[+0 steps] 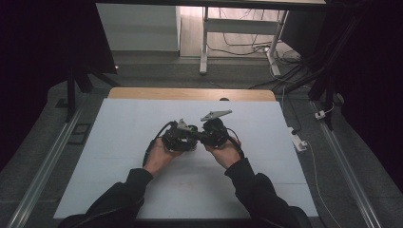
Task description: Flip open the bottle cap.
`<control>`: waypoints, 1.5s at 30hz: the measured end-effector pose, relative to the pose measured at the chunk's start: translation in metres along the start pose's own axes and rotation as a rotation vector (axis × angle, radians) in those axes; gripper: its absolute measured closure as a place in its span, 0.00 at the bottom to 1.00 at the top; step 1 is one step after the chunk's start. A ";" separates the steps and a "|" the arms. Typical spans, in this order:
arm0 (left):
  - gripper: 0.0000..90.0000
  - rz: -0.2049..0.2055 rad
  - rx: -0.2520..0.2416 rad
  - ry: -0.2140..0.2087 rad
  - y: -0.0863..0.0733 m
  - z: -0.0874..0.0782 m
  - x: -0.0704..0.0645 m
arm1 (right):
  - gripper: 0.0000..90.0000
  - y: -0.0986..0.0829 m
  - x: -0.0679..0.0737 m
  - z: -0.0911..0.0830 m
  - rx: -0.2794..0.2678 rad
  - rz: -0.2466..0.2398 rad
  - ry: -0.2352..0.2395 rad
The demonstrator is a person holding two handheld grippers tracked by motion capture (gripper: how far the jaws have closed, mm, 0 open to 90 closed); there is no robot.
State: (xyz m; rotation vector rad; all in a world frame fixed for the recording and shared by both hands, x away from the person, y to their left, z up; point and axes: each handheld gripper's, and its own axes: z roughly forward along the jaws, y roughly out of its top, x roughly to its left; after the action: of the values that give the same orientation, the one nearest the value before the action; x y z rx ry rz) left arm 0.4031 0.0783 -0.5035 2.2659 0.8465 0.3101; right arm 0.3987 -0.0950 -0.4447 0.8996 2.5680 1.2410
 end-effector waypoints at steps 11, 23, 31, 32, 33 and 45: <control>0.60 -0.014 -0.010 -0.007 -0.001 0.000 0.001 | 1.00 0.003 -0.004 -0.002 -0.020 0.008 -0.006; 0.60 -0.015 -0.011 -0.001 -0.001 0.000 0.000 | 1.00 0.010 -0.009 -0.001 -0.037 -0.003 -0.030; 0.60 -0.023 -0.013 0.012 -0.001 0.001 -0.002 | 1.00 0.016 -0.018 0.003 -0.047 0.009 -0.046; 0.60 -0.026 -0.012 0.012 -0.001 0.001 -0.002 | 1.00 0.016 -0.020 0.003 -0.049 0.009 -0.053; 0.60 -0.026 -0.012 0.012 -0.001 0.001 -0.002 | 1.00 0.017 -0.022 0.004 -0.050 0.014 -0.054; 0.59 -0.024 -0.023 0.006 -0.003 0.001 -0.001 | 1.00 0.015 -0.028 0.006 -0.045 0.018 -0.055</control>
State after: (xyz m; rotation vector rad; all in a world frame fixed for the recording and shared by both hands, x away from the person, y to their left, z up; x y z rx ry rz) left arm 0.4012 0.0787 -0.5058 2.2330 0.8683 0.3142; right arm 0.4305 -0.1003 -0.4411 0.9368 2.4846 1.2556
